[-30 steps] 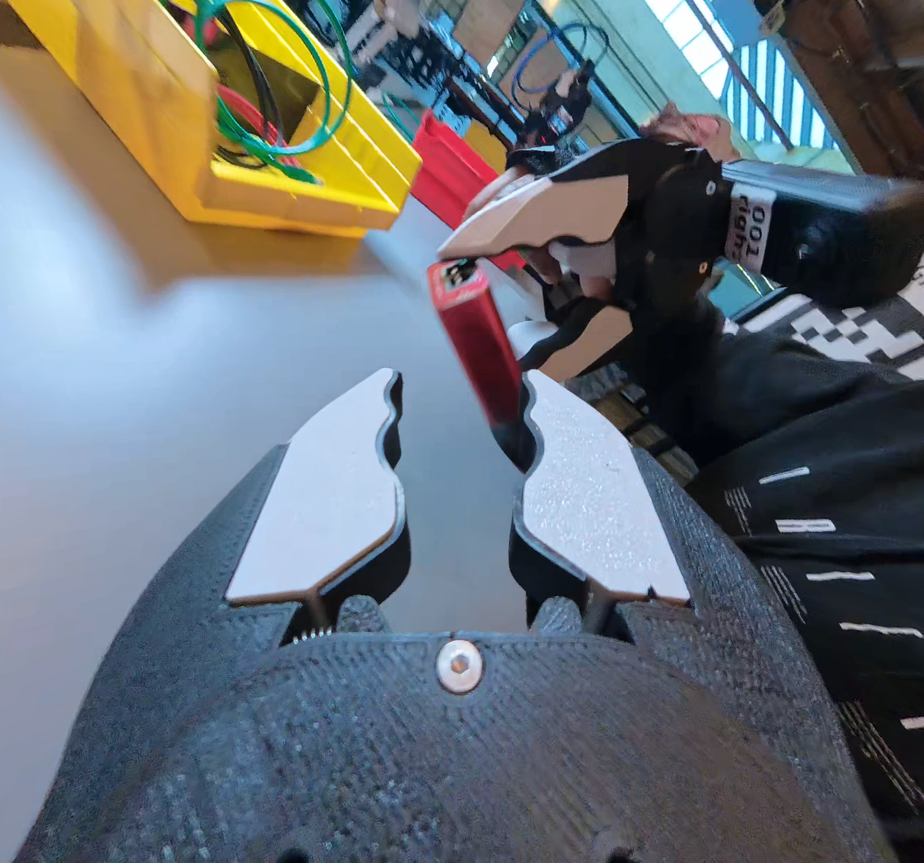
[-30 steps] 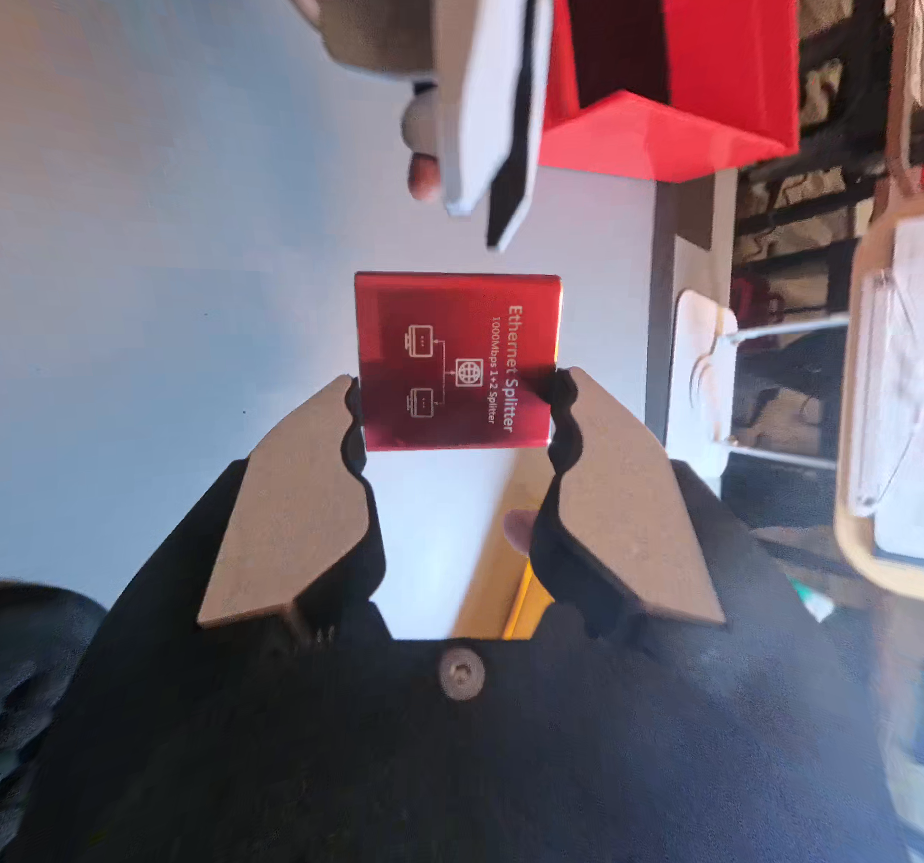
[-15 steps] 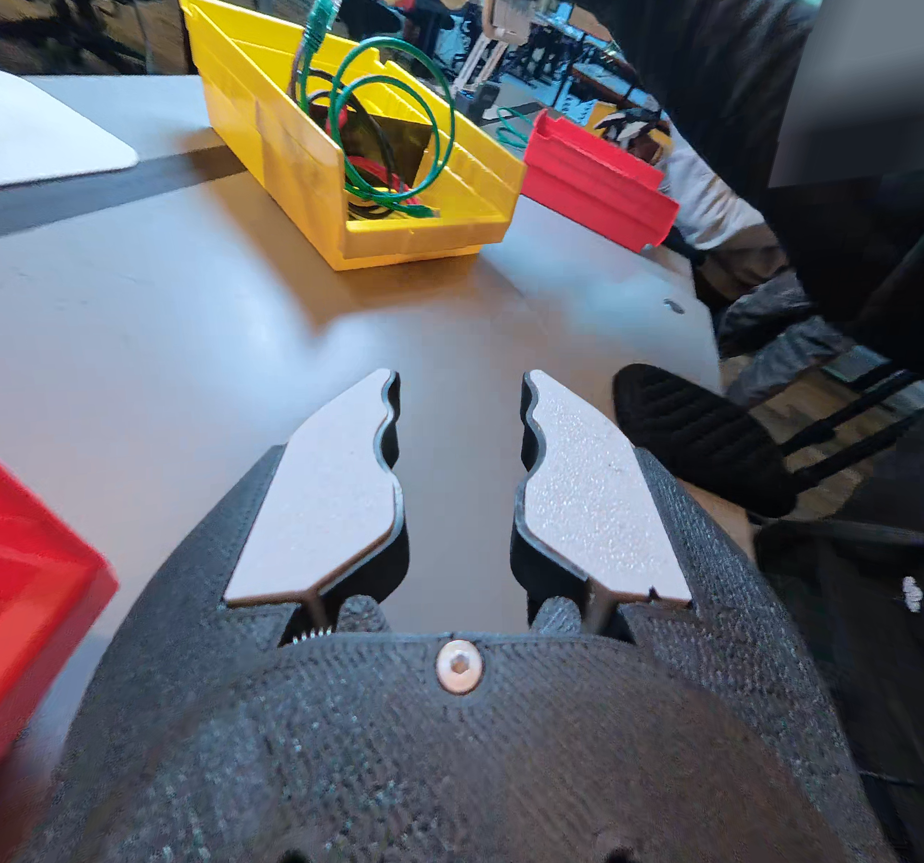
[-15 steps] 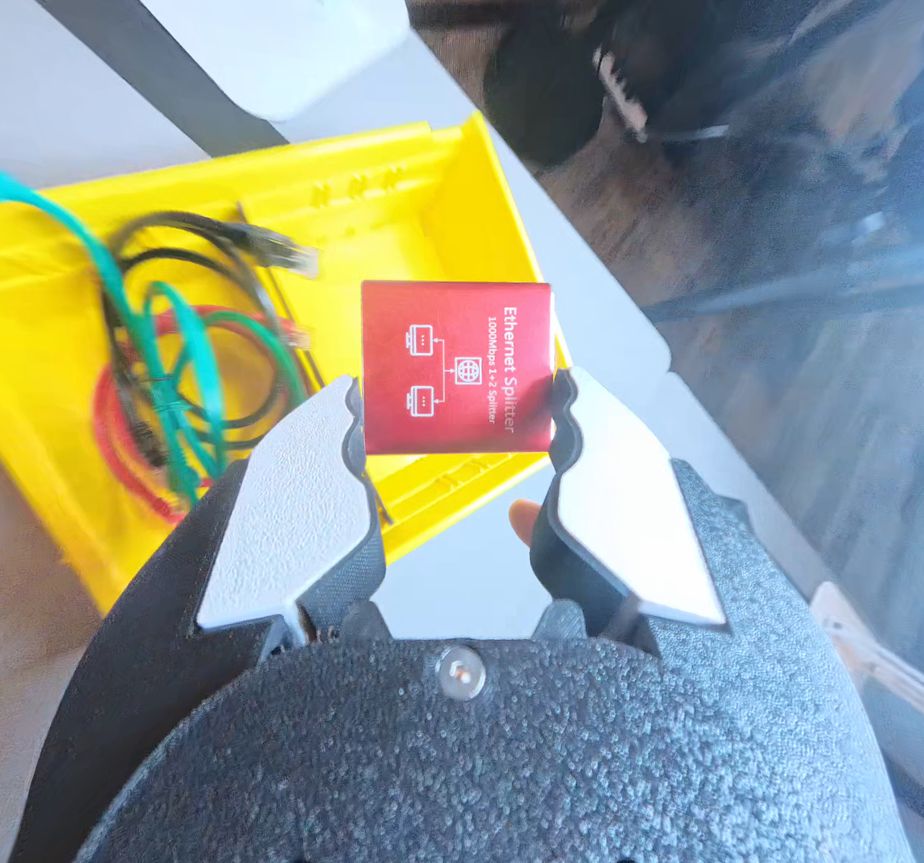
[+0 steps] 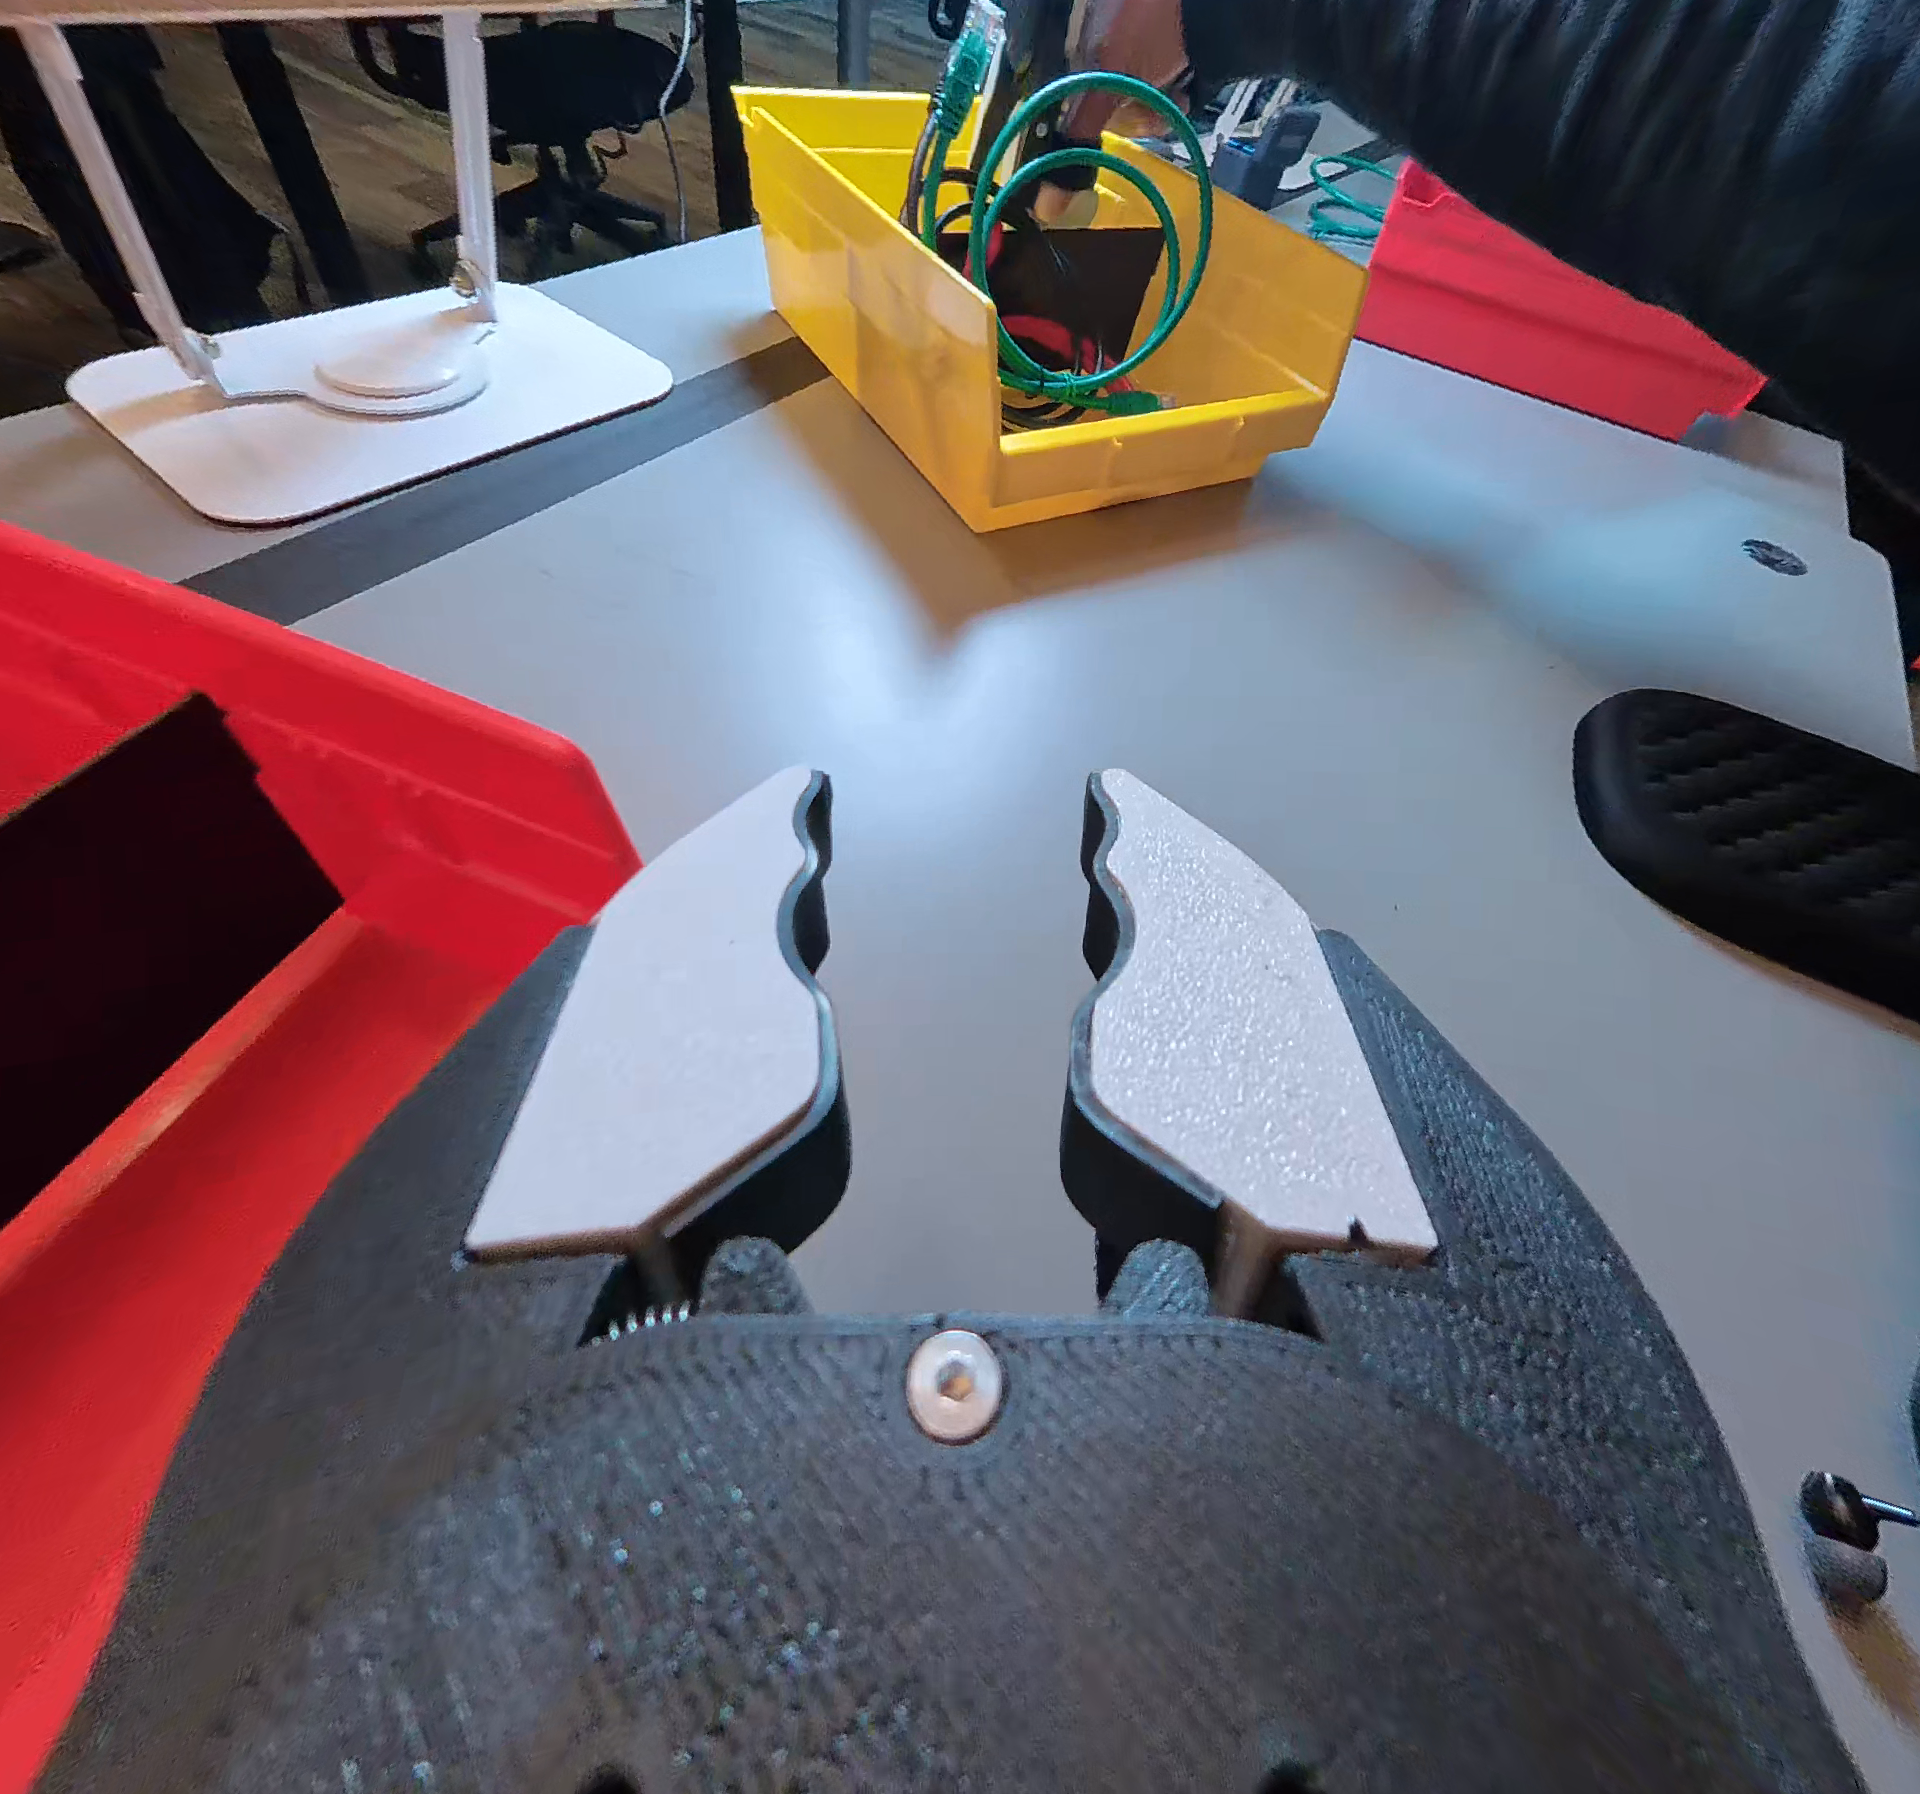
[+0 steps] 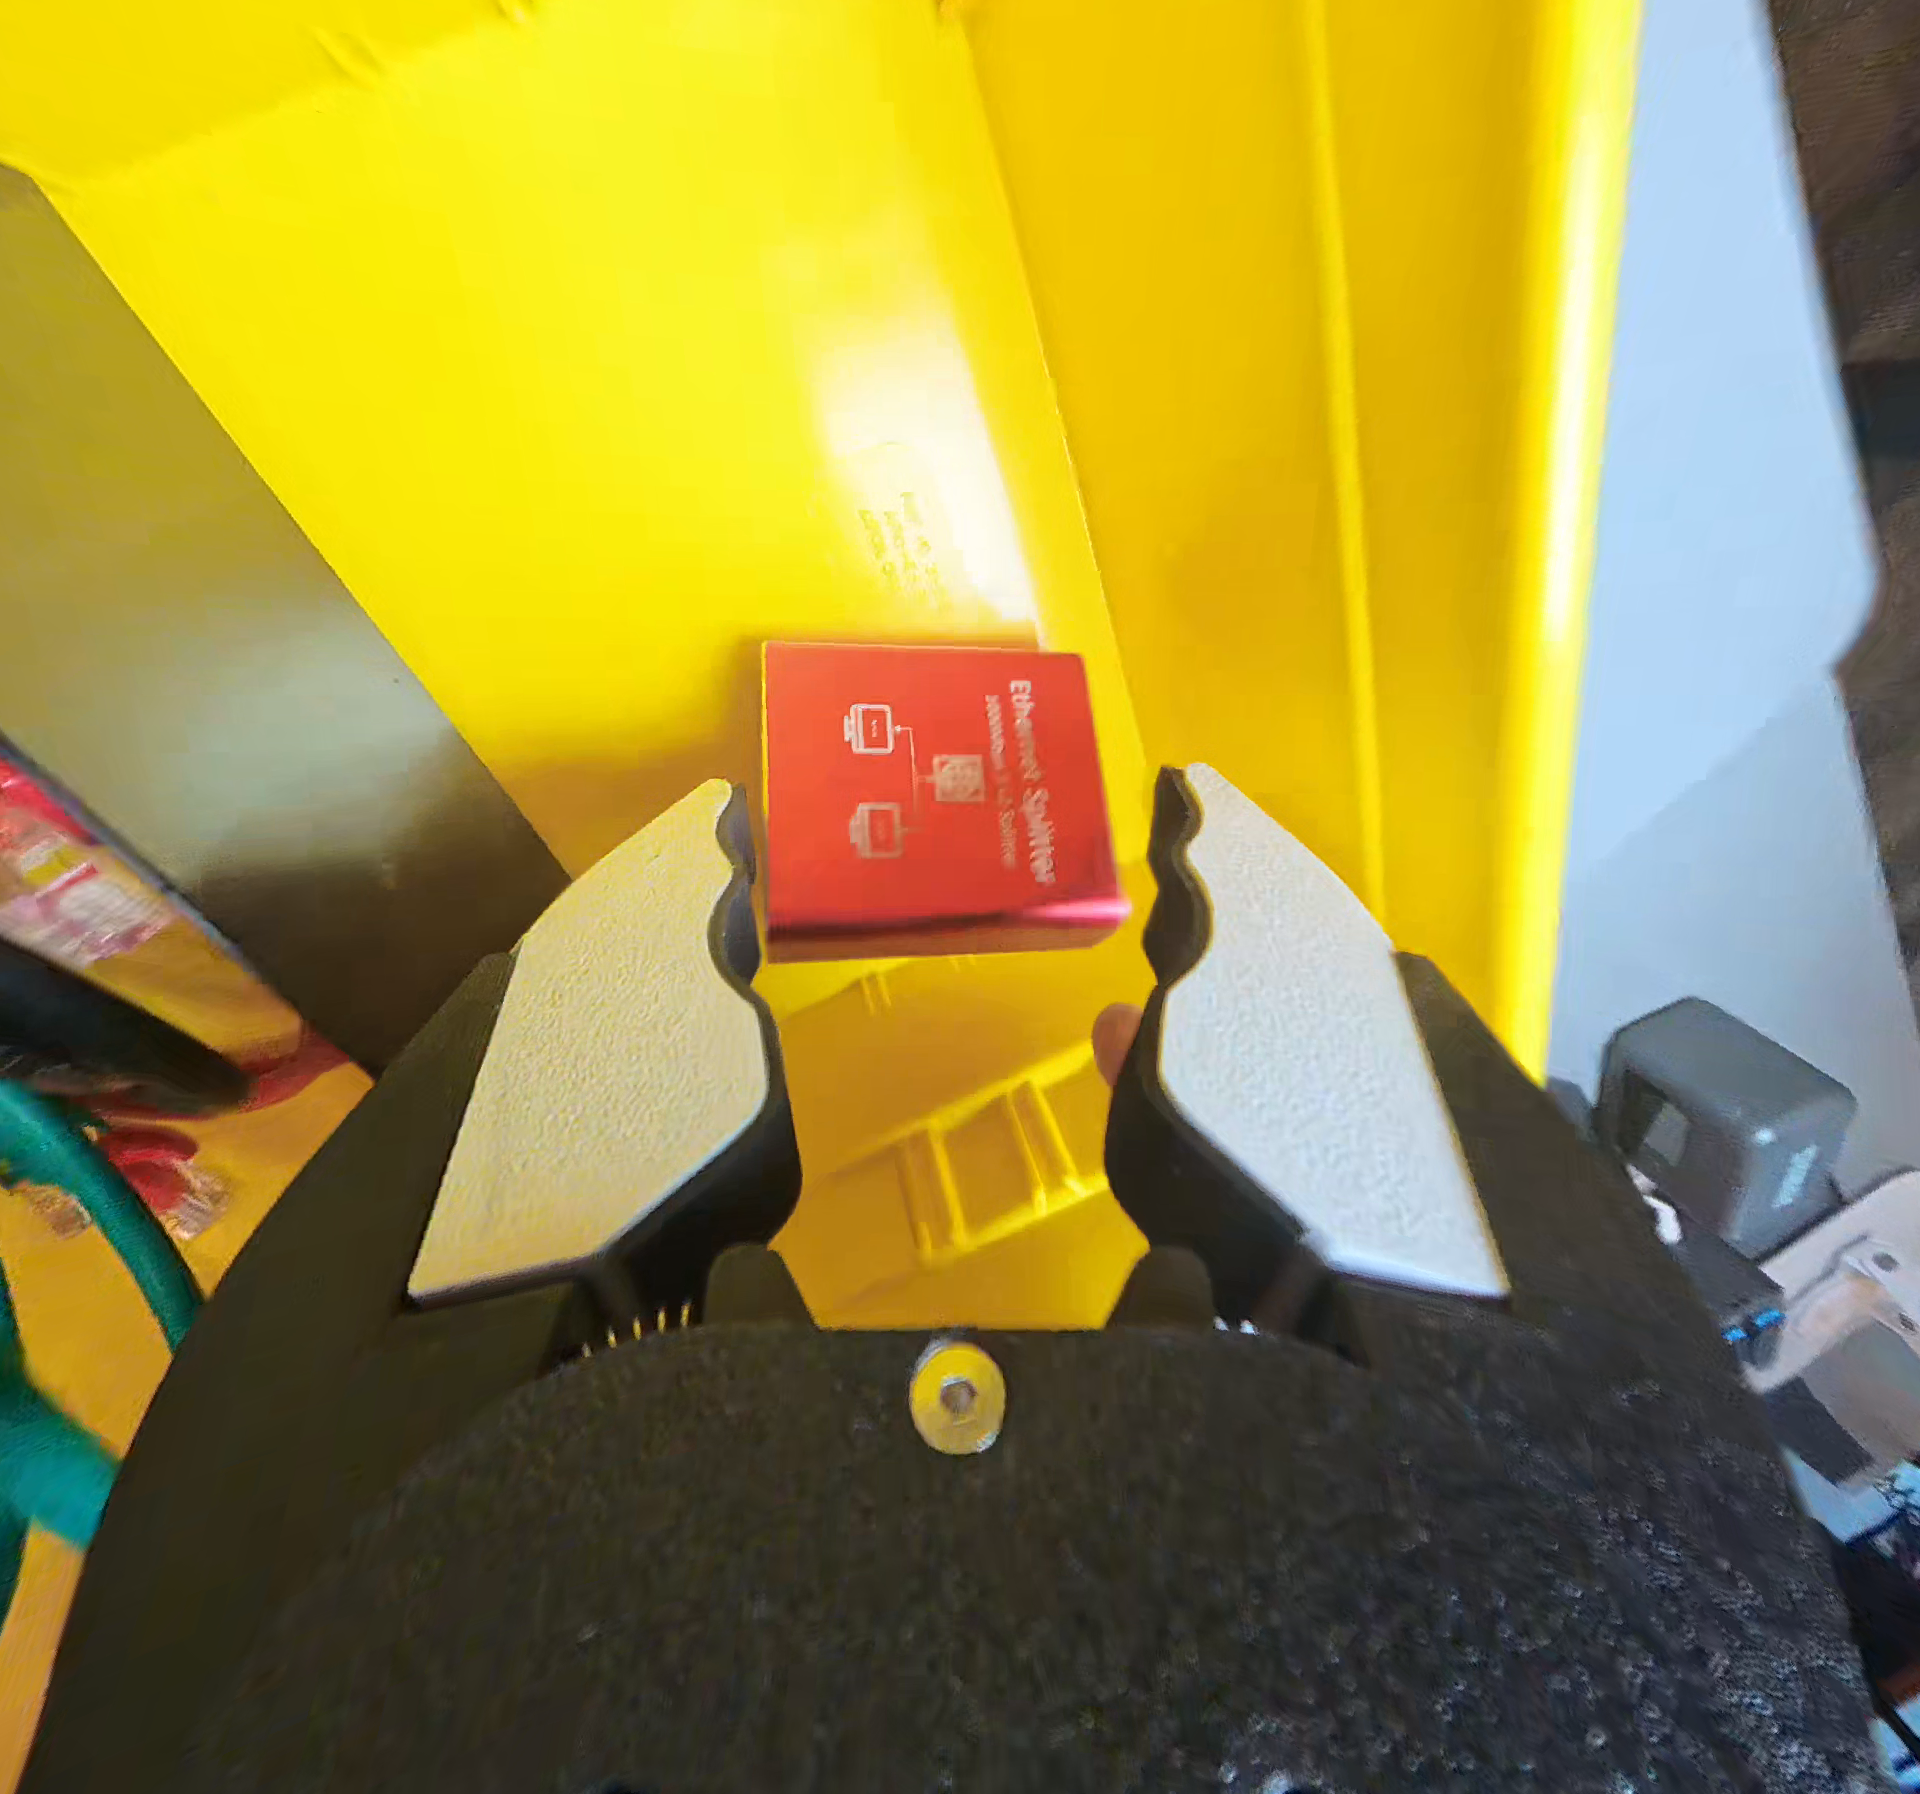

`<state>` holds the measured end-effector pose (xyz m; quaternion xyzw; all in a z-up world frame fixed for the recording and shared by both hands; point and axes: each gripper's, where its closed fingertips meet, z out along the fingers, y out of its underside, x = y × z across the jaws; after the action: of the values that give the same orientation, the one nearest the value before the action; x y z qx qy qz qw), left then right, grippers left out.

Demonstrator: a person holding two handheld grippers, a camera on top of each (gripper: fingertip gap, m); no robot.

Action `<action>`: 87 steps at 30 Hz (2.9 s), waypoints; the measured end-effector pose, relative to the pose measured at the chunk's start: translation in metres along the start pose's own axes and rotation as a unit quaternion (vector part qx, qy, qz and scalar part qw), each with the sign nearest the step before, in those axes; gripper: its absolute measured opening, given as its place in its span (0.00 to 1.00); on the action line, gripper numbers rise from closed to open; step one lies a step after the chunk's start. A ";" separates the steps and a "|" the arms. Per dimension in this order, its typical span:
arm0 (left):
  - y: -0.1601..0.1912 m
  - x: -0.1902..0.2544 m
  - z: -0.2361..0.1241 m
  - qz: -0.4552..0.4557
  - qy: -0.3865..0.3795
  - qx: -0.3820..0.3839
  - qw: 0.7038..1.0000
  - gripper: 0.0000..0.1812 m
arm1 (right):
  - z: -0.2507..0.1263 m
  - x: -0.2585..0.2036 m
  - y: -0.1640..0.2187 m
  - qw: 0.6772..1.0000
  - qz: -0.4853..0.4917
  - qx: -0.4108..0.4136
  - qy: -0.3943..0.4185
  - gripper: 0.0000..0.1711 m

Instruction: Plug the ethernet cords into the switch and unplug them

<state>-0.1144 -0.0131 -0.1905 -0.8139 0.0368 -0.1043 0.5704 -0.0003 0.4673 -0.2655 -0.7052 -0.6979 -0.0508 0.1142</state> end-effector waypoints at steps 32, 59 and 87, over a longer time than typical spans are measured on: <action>0.092 -0.091 -0.013 0.397 -0.191 -0.319 0.839 0.17 | -0.036 -0.216 0.017 0.936 -0.314 0.105 0.120 0.21; 0.018 0.137 0.098 -0.035 0.060 -0.033 0.997 0.29 | -0.136 -0.275 0.183 0.816 0.256 0.511 0.082 0.34; -0.065 -0.012 -0.197 0.043 -0.387 0.080 0.918 0.09 | -0.300 -0.436 -0.082 0.768 0.032 0.638 0.044 0.13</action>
<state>-0.1713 -0.1698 -0.0666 -0.7402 -0.1606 0.2406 0.6069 -0.0647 -0.0267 -0.0678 -0.4892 -0.5411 0.3783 0.5699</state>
